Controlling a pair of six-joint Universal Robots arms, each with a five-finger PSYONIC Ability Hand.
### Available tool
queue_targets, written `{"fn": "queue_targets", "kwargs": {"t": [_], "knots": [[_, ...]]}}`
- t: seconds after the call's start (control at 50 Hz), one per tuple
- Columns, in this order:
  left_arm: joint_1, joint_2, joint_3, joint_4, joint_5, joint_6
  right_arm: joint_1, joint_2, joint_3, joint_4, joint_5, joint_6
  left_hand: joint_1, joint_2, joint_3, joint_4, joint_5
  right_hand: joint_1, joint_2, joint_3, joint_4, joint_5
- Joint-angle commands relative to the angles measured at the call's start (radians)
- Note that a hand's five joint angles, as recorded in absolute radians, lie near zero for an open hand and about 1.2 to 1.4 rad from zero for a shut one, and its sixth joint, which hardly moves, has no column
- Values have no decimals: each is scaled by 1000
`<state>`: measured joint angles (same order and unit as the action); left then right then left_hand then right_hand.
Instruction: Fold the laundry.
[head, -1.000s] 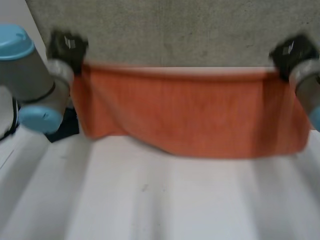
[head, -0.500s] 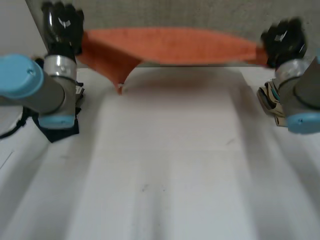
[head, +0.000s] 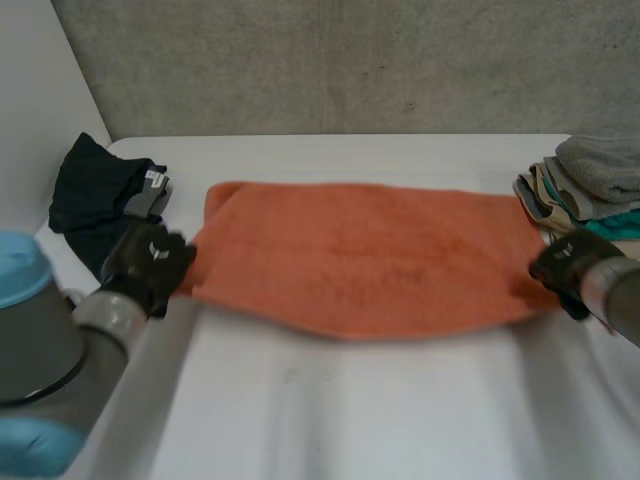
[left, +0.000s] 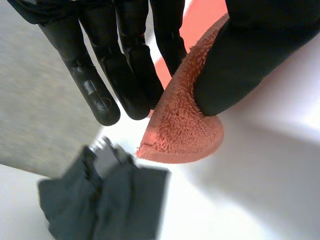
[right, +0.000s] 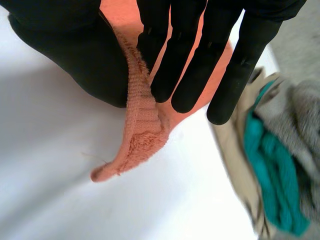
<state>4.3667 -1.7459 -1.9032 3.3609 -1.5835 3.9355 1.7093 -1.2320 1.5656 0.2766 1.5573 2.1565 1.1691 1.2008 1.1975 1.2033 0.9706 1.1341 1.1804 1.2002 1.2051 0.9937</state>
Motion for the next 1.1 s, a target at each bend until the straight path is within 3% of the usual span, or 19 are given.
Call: {"fn": "queue_targets", "kwargs": {"t": [0.02, 0.08, 0.18, 0.28, 0.4, 0.46, 0.6, 0.78, 1.1], "knots": [[-4, 152, -69, -311, 0, 60, -111, -172, 209, 63, 0, -259, 227, 195, 199, 193, 251, 262, 216, 196, 191, 228], [-4, 135, -45, -302, 0, 64, -112, -163, 212, 32, 3, -228, 227, 195, 199, 193, 251, 262, 216, 196, 191, 228], [-4, -50, 59, -204, -4, 68, -91, -58, 160, -57, 7, -164, 227, 195, 199, 193, 251, 262, 216, 196, 191, 228], [-6, -231, 225, -133, -12, 91, 6, 48, 47, -168, 36, -115, 227, 195, 199, 193, 251, 262, 216, 196, 191, 228], [-4, -363, 528, -22, -44, 159, 82, 172, -287, -281, 158, -101, 227, 195, 199, 193, 251, 262, 216, 196, 191, 228], [-7, -382, 722, 104, -46, 203, 105, 177, -479, -424, 159, -72, 227, 195, 199, 193, 251, 262, 216, 196, 191, 228], [17, -391, 1006, 511, -27, 189, 110, 132, -582, -853, 129, 17, 227, 195, 199, 193, 251, 262, 216, 196, 191, 228], [54, -392, 968, 482, -27, 88, 119, 141, -536, -824, 96, 31, 227, 195, 199, 193, 251, 262, 216, 196, 191, 228], [73, -458, 540, 503, 42, 4, 133, 321, -389, -672, 47, 72, 227, 195, 199, 193, 251, 262, 216, 196, 191, 228]]}}
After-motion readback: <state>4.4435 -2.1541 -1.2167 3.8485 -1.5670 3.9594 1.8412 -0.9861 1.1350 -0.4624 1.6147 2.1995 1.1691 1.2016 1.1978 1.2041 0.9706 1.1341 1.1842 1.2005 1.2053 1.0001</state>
